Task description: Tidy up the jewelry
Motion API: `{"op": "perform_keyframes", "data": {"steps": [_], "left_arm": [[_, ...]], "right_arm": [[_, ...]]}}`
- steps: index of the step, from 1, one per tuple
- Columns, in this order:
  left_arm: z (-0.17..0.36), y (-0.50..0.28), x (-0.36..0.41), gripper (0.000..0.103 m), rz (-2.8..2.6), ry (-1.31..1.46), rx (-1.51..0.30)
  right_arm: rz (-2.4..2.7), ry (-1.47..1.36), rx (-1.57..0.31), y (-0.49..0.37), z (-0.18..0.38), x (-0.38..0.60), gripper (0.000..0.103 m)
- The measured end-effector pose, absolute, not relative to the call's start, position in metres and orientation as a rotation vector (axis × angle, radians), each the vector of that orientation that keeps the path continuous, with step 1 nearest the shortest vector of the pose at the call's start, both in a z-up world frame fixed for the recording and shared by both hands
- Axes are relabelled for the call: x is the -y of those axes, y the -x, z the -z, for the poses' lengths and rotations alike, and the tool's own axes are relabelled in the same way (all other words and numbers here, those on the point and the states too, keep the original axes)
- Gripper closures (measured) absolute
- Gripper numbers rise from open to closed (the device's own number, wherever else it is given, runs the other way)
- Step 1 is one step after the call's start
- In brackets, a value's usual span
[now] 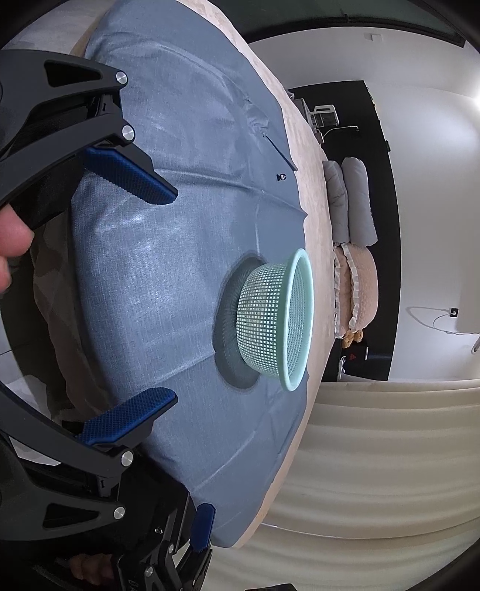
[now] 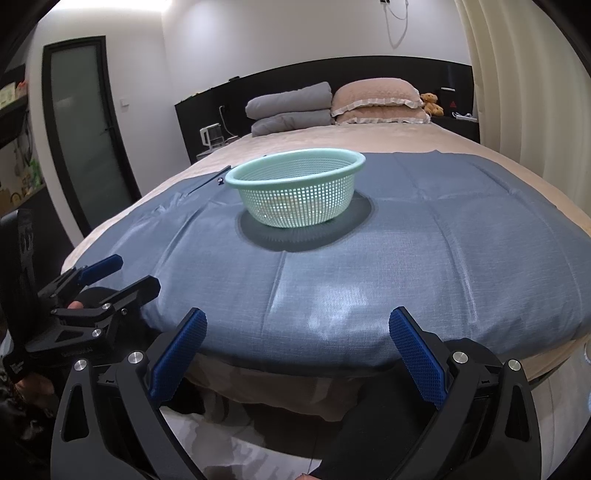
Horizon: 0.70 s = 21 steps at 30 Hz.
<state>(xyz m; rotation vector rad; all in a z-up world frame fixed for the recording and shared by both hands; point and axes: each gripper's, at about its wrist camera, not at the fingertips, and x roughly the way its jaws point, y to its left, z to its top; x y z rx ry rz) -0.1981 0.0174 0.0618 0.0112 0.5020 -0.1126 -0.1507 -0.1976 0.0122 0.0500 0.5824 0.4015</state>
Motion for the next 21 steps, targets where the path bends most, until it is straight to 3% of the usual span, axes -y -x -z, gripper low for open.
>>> {"op": "perform_keyframes", "data": {"steps": [21], "left_arm": [[-0.0602, 0.1963, -0.0166, 0.006, 0.098, -0.019, -0.507]], "right_arm": [[-0.408, -0.055, -0.584, 0.1509, -0.0111, 0.1986, 0.008]]}}
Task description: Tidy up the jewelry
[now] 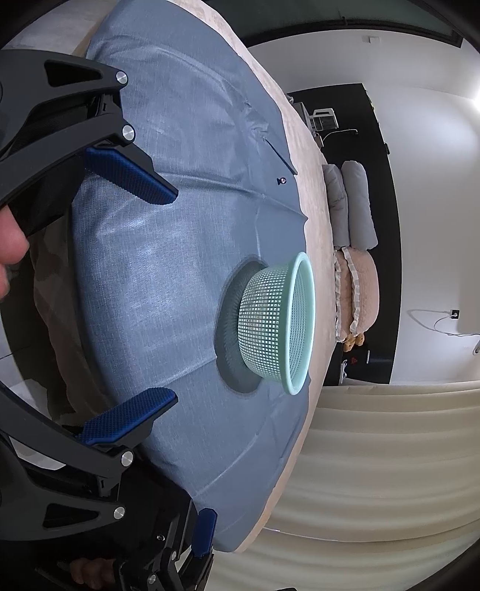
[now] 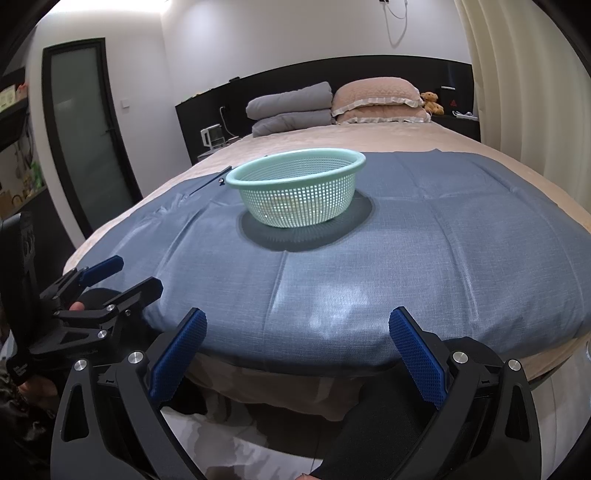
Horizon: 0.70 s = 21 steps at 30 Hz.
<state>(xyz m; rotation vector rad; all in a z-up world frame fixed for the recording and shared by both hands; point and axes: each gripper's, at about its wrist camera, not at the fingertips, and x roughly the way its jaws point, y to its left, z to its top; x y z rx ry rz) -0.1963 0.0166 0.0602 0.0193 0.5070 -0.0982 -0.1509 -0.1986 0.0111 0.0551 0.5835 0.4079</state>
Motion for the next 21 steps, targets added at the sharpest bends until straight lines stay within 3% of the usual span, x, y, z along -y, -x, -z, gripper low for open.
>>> {"op": "perform_keyframes", "data": {"steps": [21], "left_arm": [[-0.0604, 0.1988, -0.0156, 0.006, 0.120, -0.022, -0.491]], "right_arm": [[-0.409, -0.057, -0.584, 0.1511, -0.0113, 0.1981, 0.008]]}}
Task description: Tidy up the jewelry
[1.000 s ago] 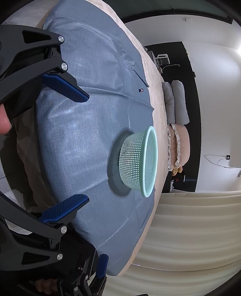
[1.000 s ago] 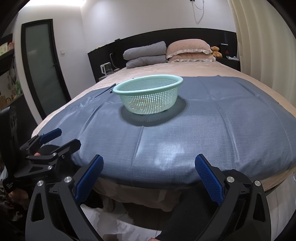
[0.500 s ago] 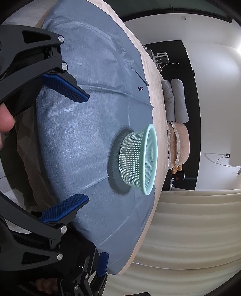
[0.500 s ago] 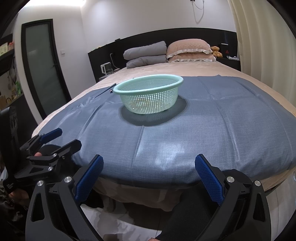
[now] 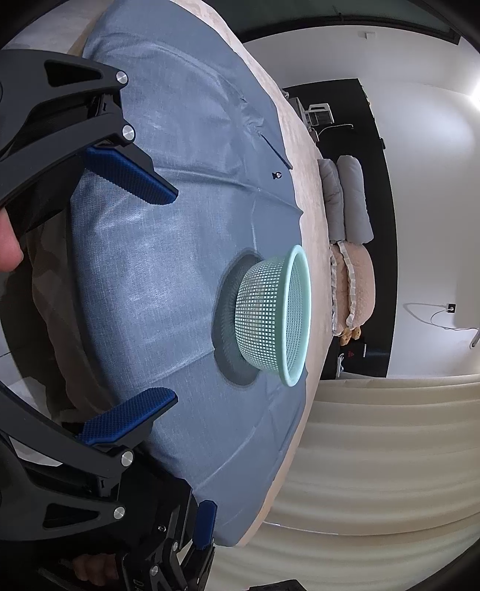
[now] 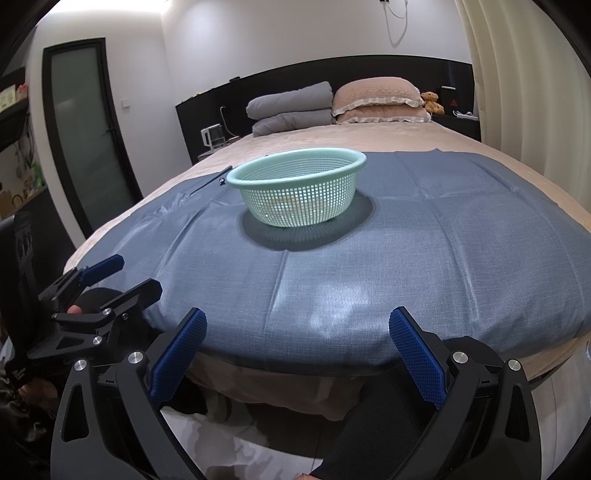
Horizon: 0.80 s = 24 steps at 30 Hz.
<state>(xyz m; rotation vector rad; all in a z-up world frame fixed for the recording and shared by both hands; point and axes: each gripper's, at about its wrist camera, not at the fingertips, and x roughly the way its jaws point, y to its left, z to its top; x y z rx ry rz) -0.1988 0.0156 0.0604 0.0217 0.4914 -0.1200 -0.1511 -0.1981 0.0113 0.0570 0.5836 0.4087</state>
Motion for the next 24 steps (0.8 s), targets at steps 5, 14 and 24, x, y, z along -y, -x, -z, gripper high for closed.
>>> {"op": "perform_keyframes", "data": {"steps": [5, 14, 24], "left_arm": [[-0.060, 0.199, -0.015, 0.006, 0.116, -0.028, -0.491], [-0.058, 0.199, -0.013, 0.006, 0.127, -0.036, -0.507], [-0.059, 0.184, -0.010, 0.006, 0.160, -0.059, -0.579]], "right_arm": [[-0.408, -0.056, -0.584, 0.151, -0.011, 0.198, 0.008], [-0.409, -0.057, -0.588, 0.151, -0.011, 0.197, 0.008], [-0.431, -0.066, -0.564, 0.153, -0.016, 0.199, 0.008]]}}
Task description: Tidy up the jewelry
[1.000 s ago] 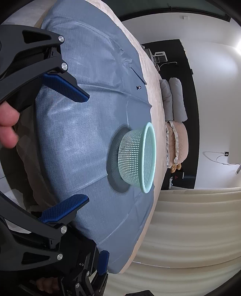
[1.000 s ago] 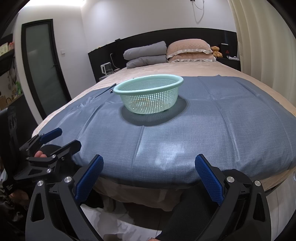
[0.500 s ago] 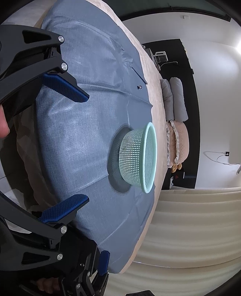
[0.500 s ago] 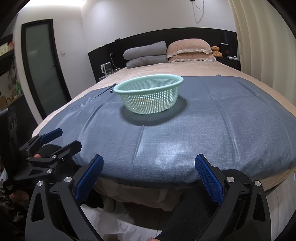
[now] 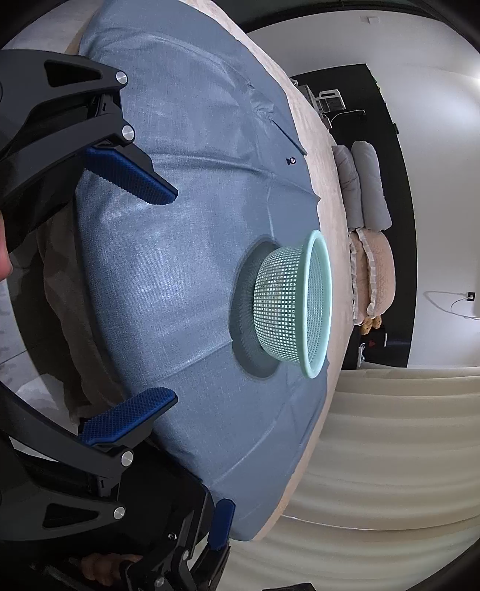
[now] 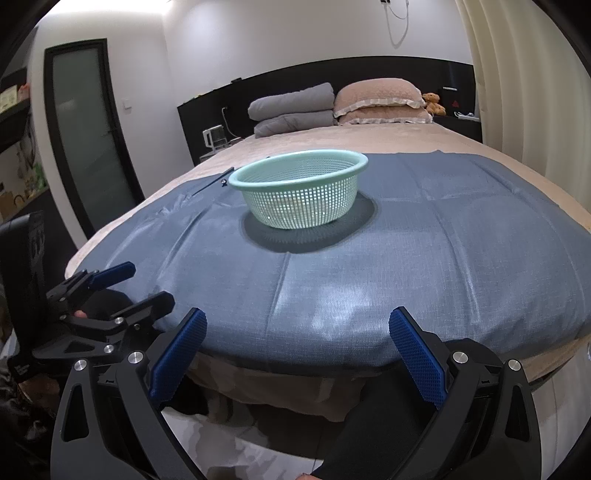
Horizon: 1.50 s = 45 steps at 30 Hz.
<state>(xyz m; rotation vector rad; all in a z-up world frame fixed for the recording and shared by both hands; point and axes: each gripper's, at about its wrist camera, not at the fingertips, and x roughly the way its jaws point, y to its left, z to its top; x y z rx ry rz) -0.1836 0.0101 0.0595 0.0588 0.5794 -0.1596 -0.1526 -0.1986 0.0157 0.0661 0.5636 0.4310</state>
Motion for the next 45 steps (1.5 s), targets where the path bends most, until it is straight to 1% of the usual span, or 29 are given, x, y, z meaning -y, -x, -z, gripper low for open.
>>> {"op": "perform_keyframes", "data": {"steps": [3, 11, 16, 20, 28, 36, 45], "left_arm": [[-0.071, 0.176, -0.014, 0.006, 0.175, -0.066, -0.572], [-0.104, 0.158, -0.028, 0.006, 0.141, -0.141, -0.466], [-0.112, 0.150, -0.032, 0.006, 0.133, -0.181, -0.438], [-0.116, 0.149, -0.037, 0.006, 0.137, -0.169, -0.429], [-0.108, 0.146, -0.033, 0.006, 0.142, -0.187, -0.445], [-0.103, 0.139, -0.039, 0.006, 0.120, -0.151, -0.481], [-0.103, 0.147, -0.032, 0.006, 0.131, -0.192, -0.456]], "right_arm": [[-0.452, -0.050, -0.524, 0.155, -0.023, 0.197, 0.008], [-0.432, 0.059, -0.370, 0.147, -0.059, 0.194, 0.008], [-0.414, 0.098, -0.286, 0.131, -0.078, 0.194, 0.008], [-0.382, 0.154, -0.223, 0.122, -0.079, 0.192, 0.008], [-0.368, 0.148, -0.383, 0.093, -0.065, 0.196, 0.008], [-0.354, 0.145, -0.415, 0.088, -0.061, 0.194, 0.008], [-0.361, 0.141, -0.429, 0.085, -0.059, 0.192, 0.008]]}}
